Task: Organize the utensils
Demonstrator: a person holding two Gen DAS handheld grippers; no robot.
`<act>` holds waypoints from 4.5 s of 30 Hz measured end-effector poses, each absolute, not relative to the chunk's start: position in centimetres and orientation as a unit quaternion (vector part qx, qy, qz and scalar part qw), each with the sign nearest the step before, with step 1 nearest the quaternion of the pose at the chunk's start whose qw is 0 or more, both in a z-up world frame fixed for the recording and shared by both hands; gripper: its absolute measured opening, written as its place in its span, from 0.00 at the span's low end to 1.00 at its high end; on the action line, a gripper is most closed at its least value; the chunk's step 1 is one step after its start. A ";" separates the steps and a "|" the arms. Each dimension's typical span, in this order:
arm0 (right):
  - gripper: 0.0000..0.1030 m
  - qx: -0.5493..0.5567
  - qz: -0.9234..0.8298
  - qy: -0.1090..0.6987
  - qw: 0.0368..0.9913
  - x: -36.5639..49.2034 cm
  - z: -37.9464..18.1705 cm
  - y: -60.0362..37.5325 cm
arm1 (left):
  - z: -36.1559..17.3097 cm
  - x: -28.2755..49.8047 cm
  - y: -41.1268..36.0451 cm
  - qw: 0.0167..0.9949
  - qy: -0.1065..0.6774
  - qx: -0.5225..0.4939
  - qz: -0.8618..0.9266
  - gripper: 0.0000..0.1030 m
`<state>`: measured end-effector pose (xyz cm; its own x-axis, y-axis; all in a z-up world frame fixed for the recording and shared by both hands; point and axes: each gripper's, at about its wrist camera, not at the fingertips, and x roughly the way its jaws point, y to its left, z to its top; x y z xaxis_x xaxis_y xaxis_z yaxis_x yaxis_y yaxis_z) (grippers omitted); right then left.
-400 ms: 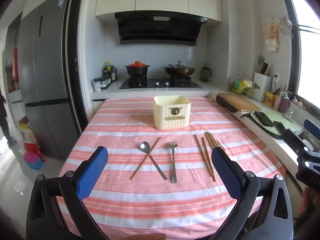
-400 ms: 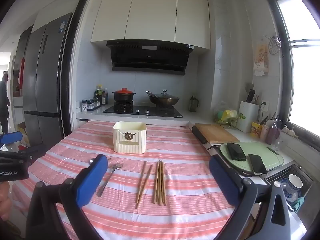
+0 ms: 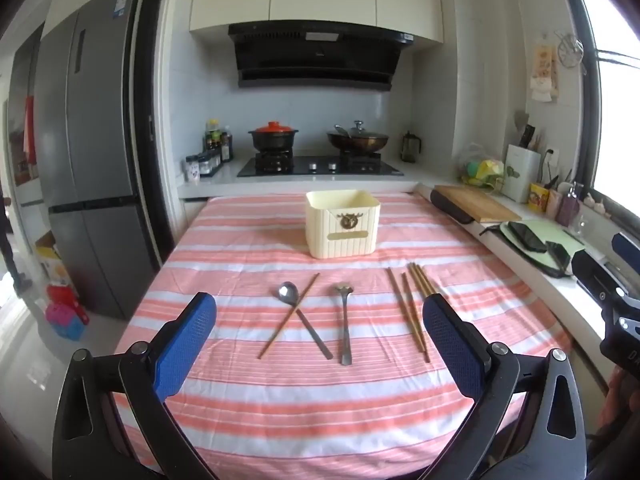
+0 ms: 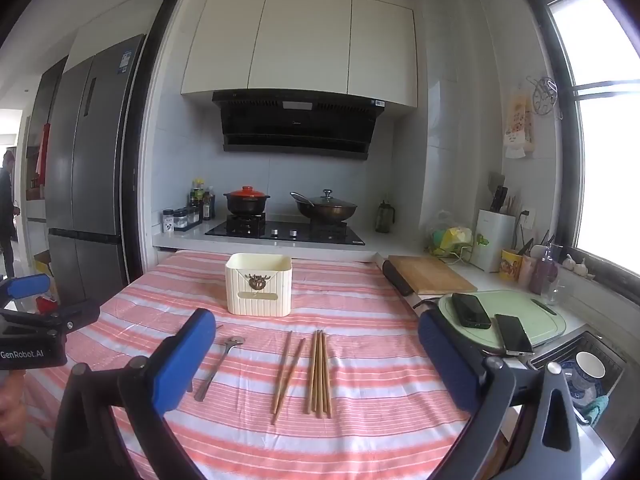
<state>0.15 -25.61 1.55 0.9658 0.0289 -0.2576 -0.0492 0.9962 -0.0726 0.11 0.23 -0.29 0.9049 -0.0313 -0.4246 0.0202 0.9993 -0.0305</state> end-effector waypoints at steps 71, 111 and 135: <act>1.00 -0.046 0.014 0.123 0.991 0.3 0.5 -24.8 | -0.4 1.3 0.0 0.975 0.223 -0.016 -0.018 1.00; 1.00 -0.037 -0.002 0.199 0.979 5.7 -3.4 -25.8 | -8.7 11.5 6.2 0.927 0.373 -0.036 -0.004 1.00; 1.00 -0.014 -0.019 0.292 0.956 14.0 -7.9 -30.0 | -18.5 34.5 0.0 0.840 0.501 0.104 -0.182 0.44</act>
